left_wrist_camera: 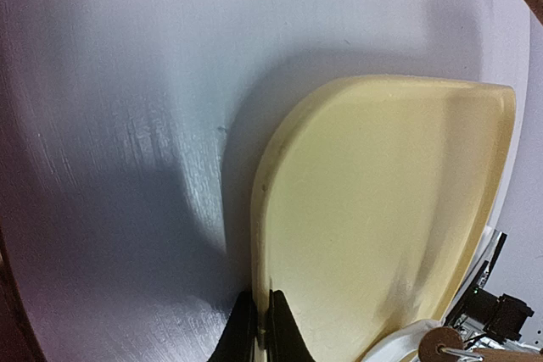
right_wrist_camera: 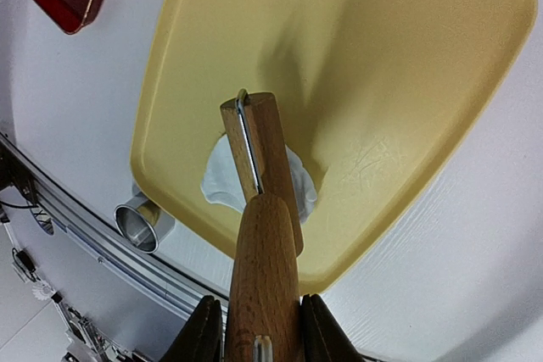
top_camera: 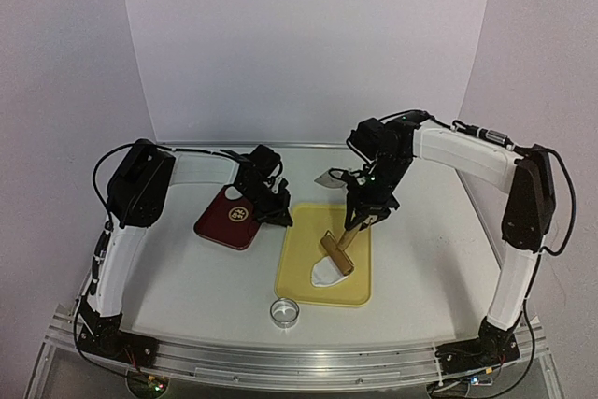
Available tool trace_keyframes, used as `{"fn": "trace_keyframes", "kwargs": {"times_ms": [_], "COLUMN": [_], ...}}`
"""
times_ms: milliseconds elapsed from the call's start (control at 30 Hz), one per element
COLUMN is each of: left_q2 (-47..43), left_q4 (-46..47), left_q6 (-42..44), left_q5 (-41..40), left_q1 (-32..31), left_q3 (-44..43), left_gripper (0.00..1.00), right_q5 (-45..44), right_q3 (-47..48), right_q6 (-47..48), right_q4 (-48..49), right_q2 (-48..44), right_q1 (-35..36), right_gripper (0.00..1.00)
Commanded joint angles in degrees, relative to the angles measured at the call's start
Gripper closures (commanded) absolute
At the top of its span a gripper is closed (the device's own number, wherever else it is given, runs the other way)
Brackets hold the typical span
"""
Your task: Roll out the dumpling wrappers from the dough
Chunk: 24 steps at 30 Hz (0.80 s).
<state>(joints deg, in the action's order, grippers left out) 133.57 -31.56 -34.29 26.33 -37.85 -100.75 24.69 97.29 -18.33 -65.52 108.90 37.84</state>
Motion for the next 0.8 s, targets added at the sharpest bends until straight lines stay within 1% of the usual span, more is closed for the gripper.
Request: {"fn": "trace_keyframes", "kwargs": {"times_ms": [0, 100, 267, 333, 600, 767], "left_q2": [1.3, 0.9, 0.6, 0.6, 0.5, 0.8], "left_q4": [-5.0, -5.0, -5.3, -5.2, -4.7, -4.0], "left_q6": [3.5, 3.8, 4.3, 4.4, 4.7, 4.4], "left_q5": [-8.8, -9.0, -9.4, -9.4, -8.6, -7.8], "left_q1": [0.7, 0.7, 0.7, 0.7, 0.7, 0.7], "left_q3": [2.3, 2.2, 2.2, 2.3, 2.6, 2.8], "left_gripper": [1.0, 1.0, 1.0, 1.0, 1.0, 1.0], "right_q5": [-1.0, -1.8, -7.9, -8.9, -10.6, -8.1], "right_q3": [0.1, -0.4, -1.4, -2.2, -4.8, -9.3], "right_q6": [0.0, 0.3, 0.3, 1.0, 1.4, 0.9], "right_q4": [-0.4, -0.3, -1.6, -1.5, -0.5, 2.9], "right_q2": [1.9, 3.2, 5.1, 5.6, 9.2, 10.8], "right_q1": [-0.7, -0.6, -0.7, -0.7, -0.7, -0.7], "right_gripper": [1.0, 1.0, 1.0, 1.0, 1.0, 1.0]}}
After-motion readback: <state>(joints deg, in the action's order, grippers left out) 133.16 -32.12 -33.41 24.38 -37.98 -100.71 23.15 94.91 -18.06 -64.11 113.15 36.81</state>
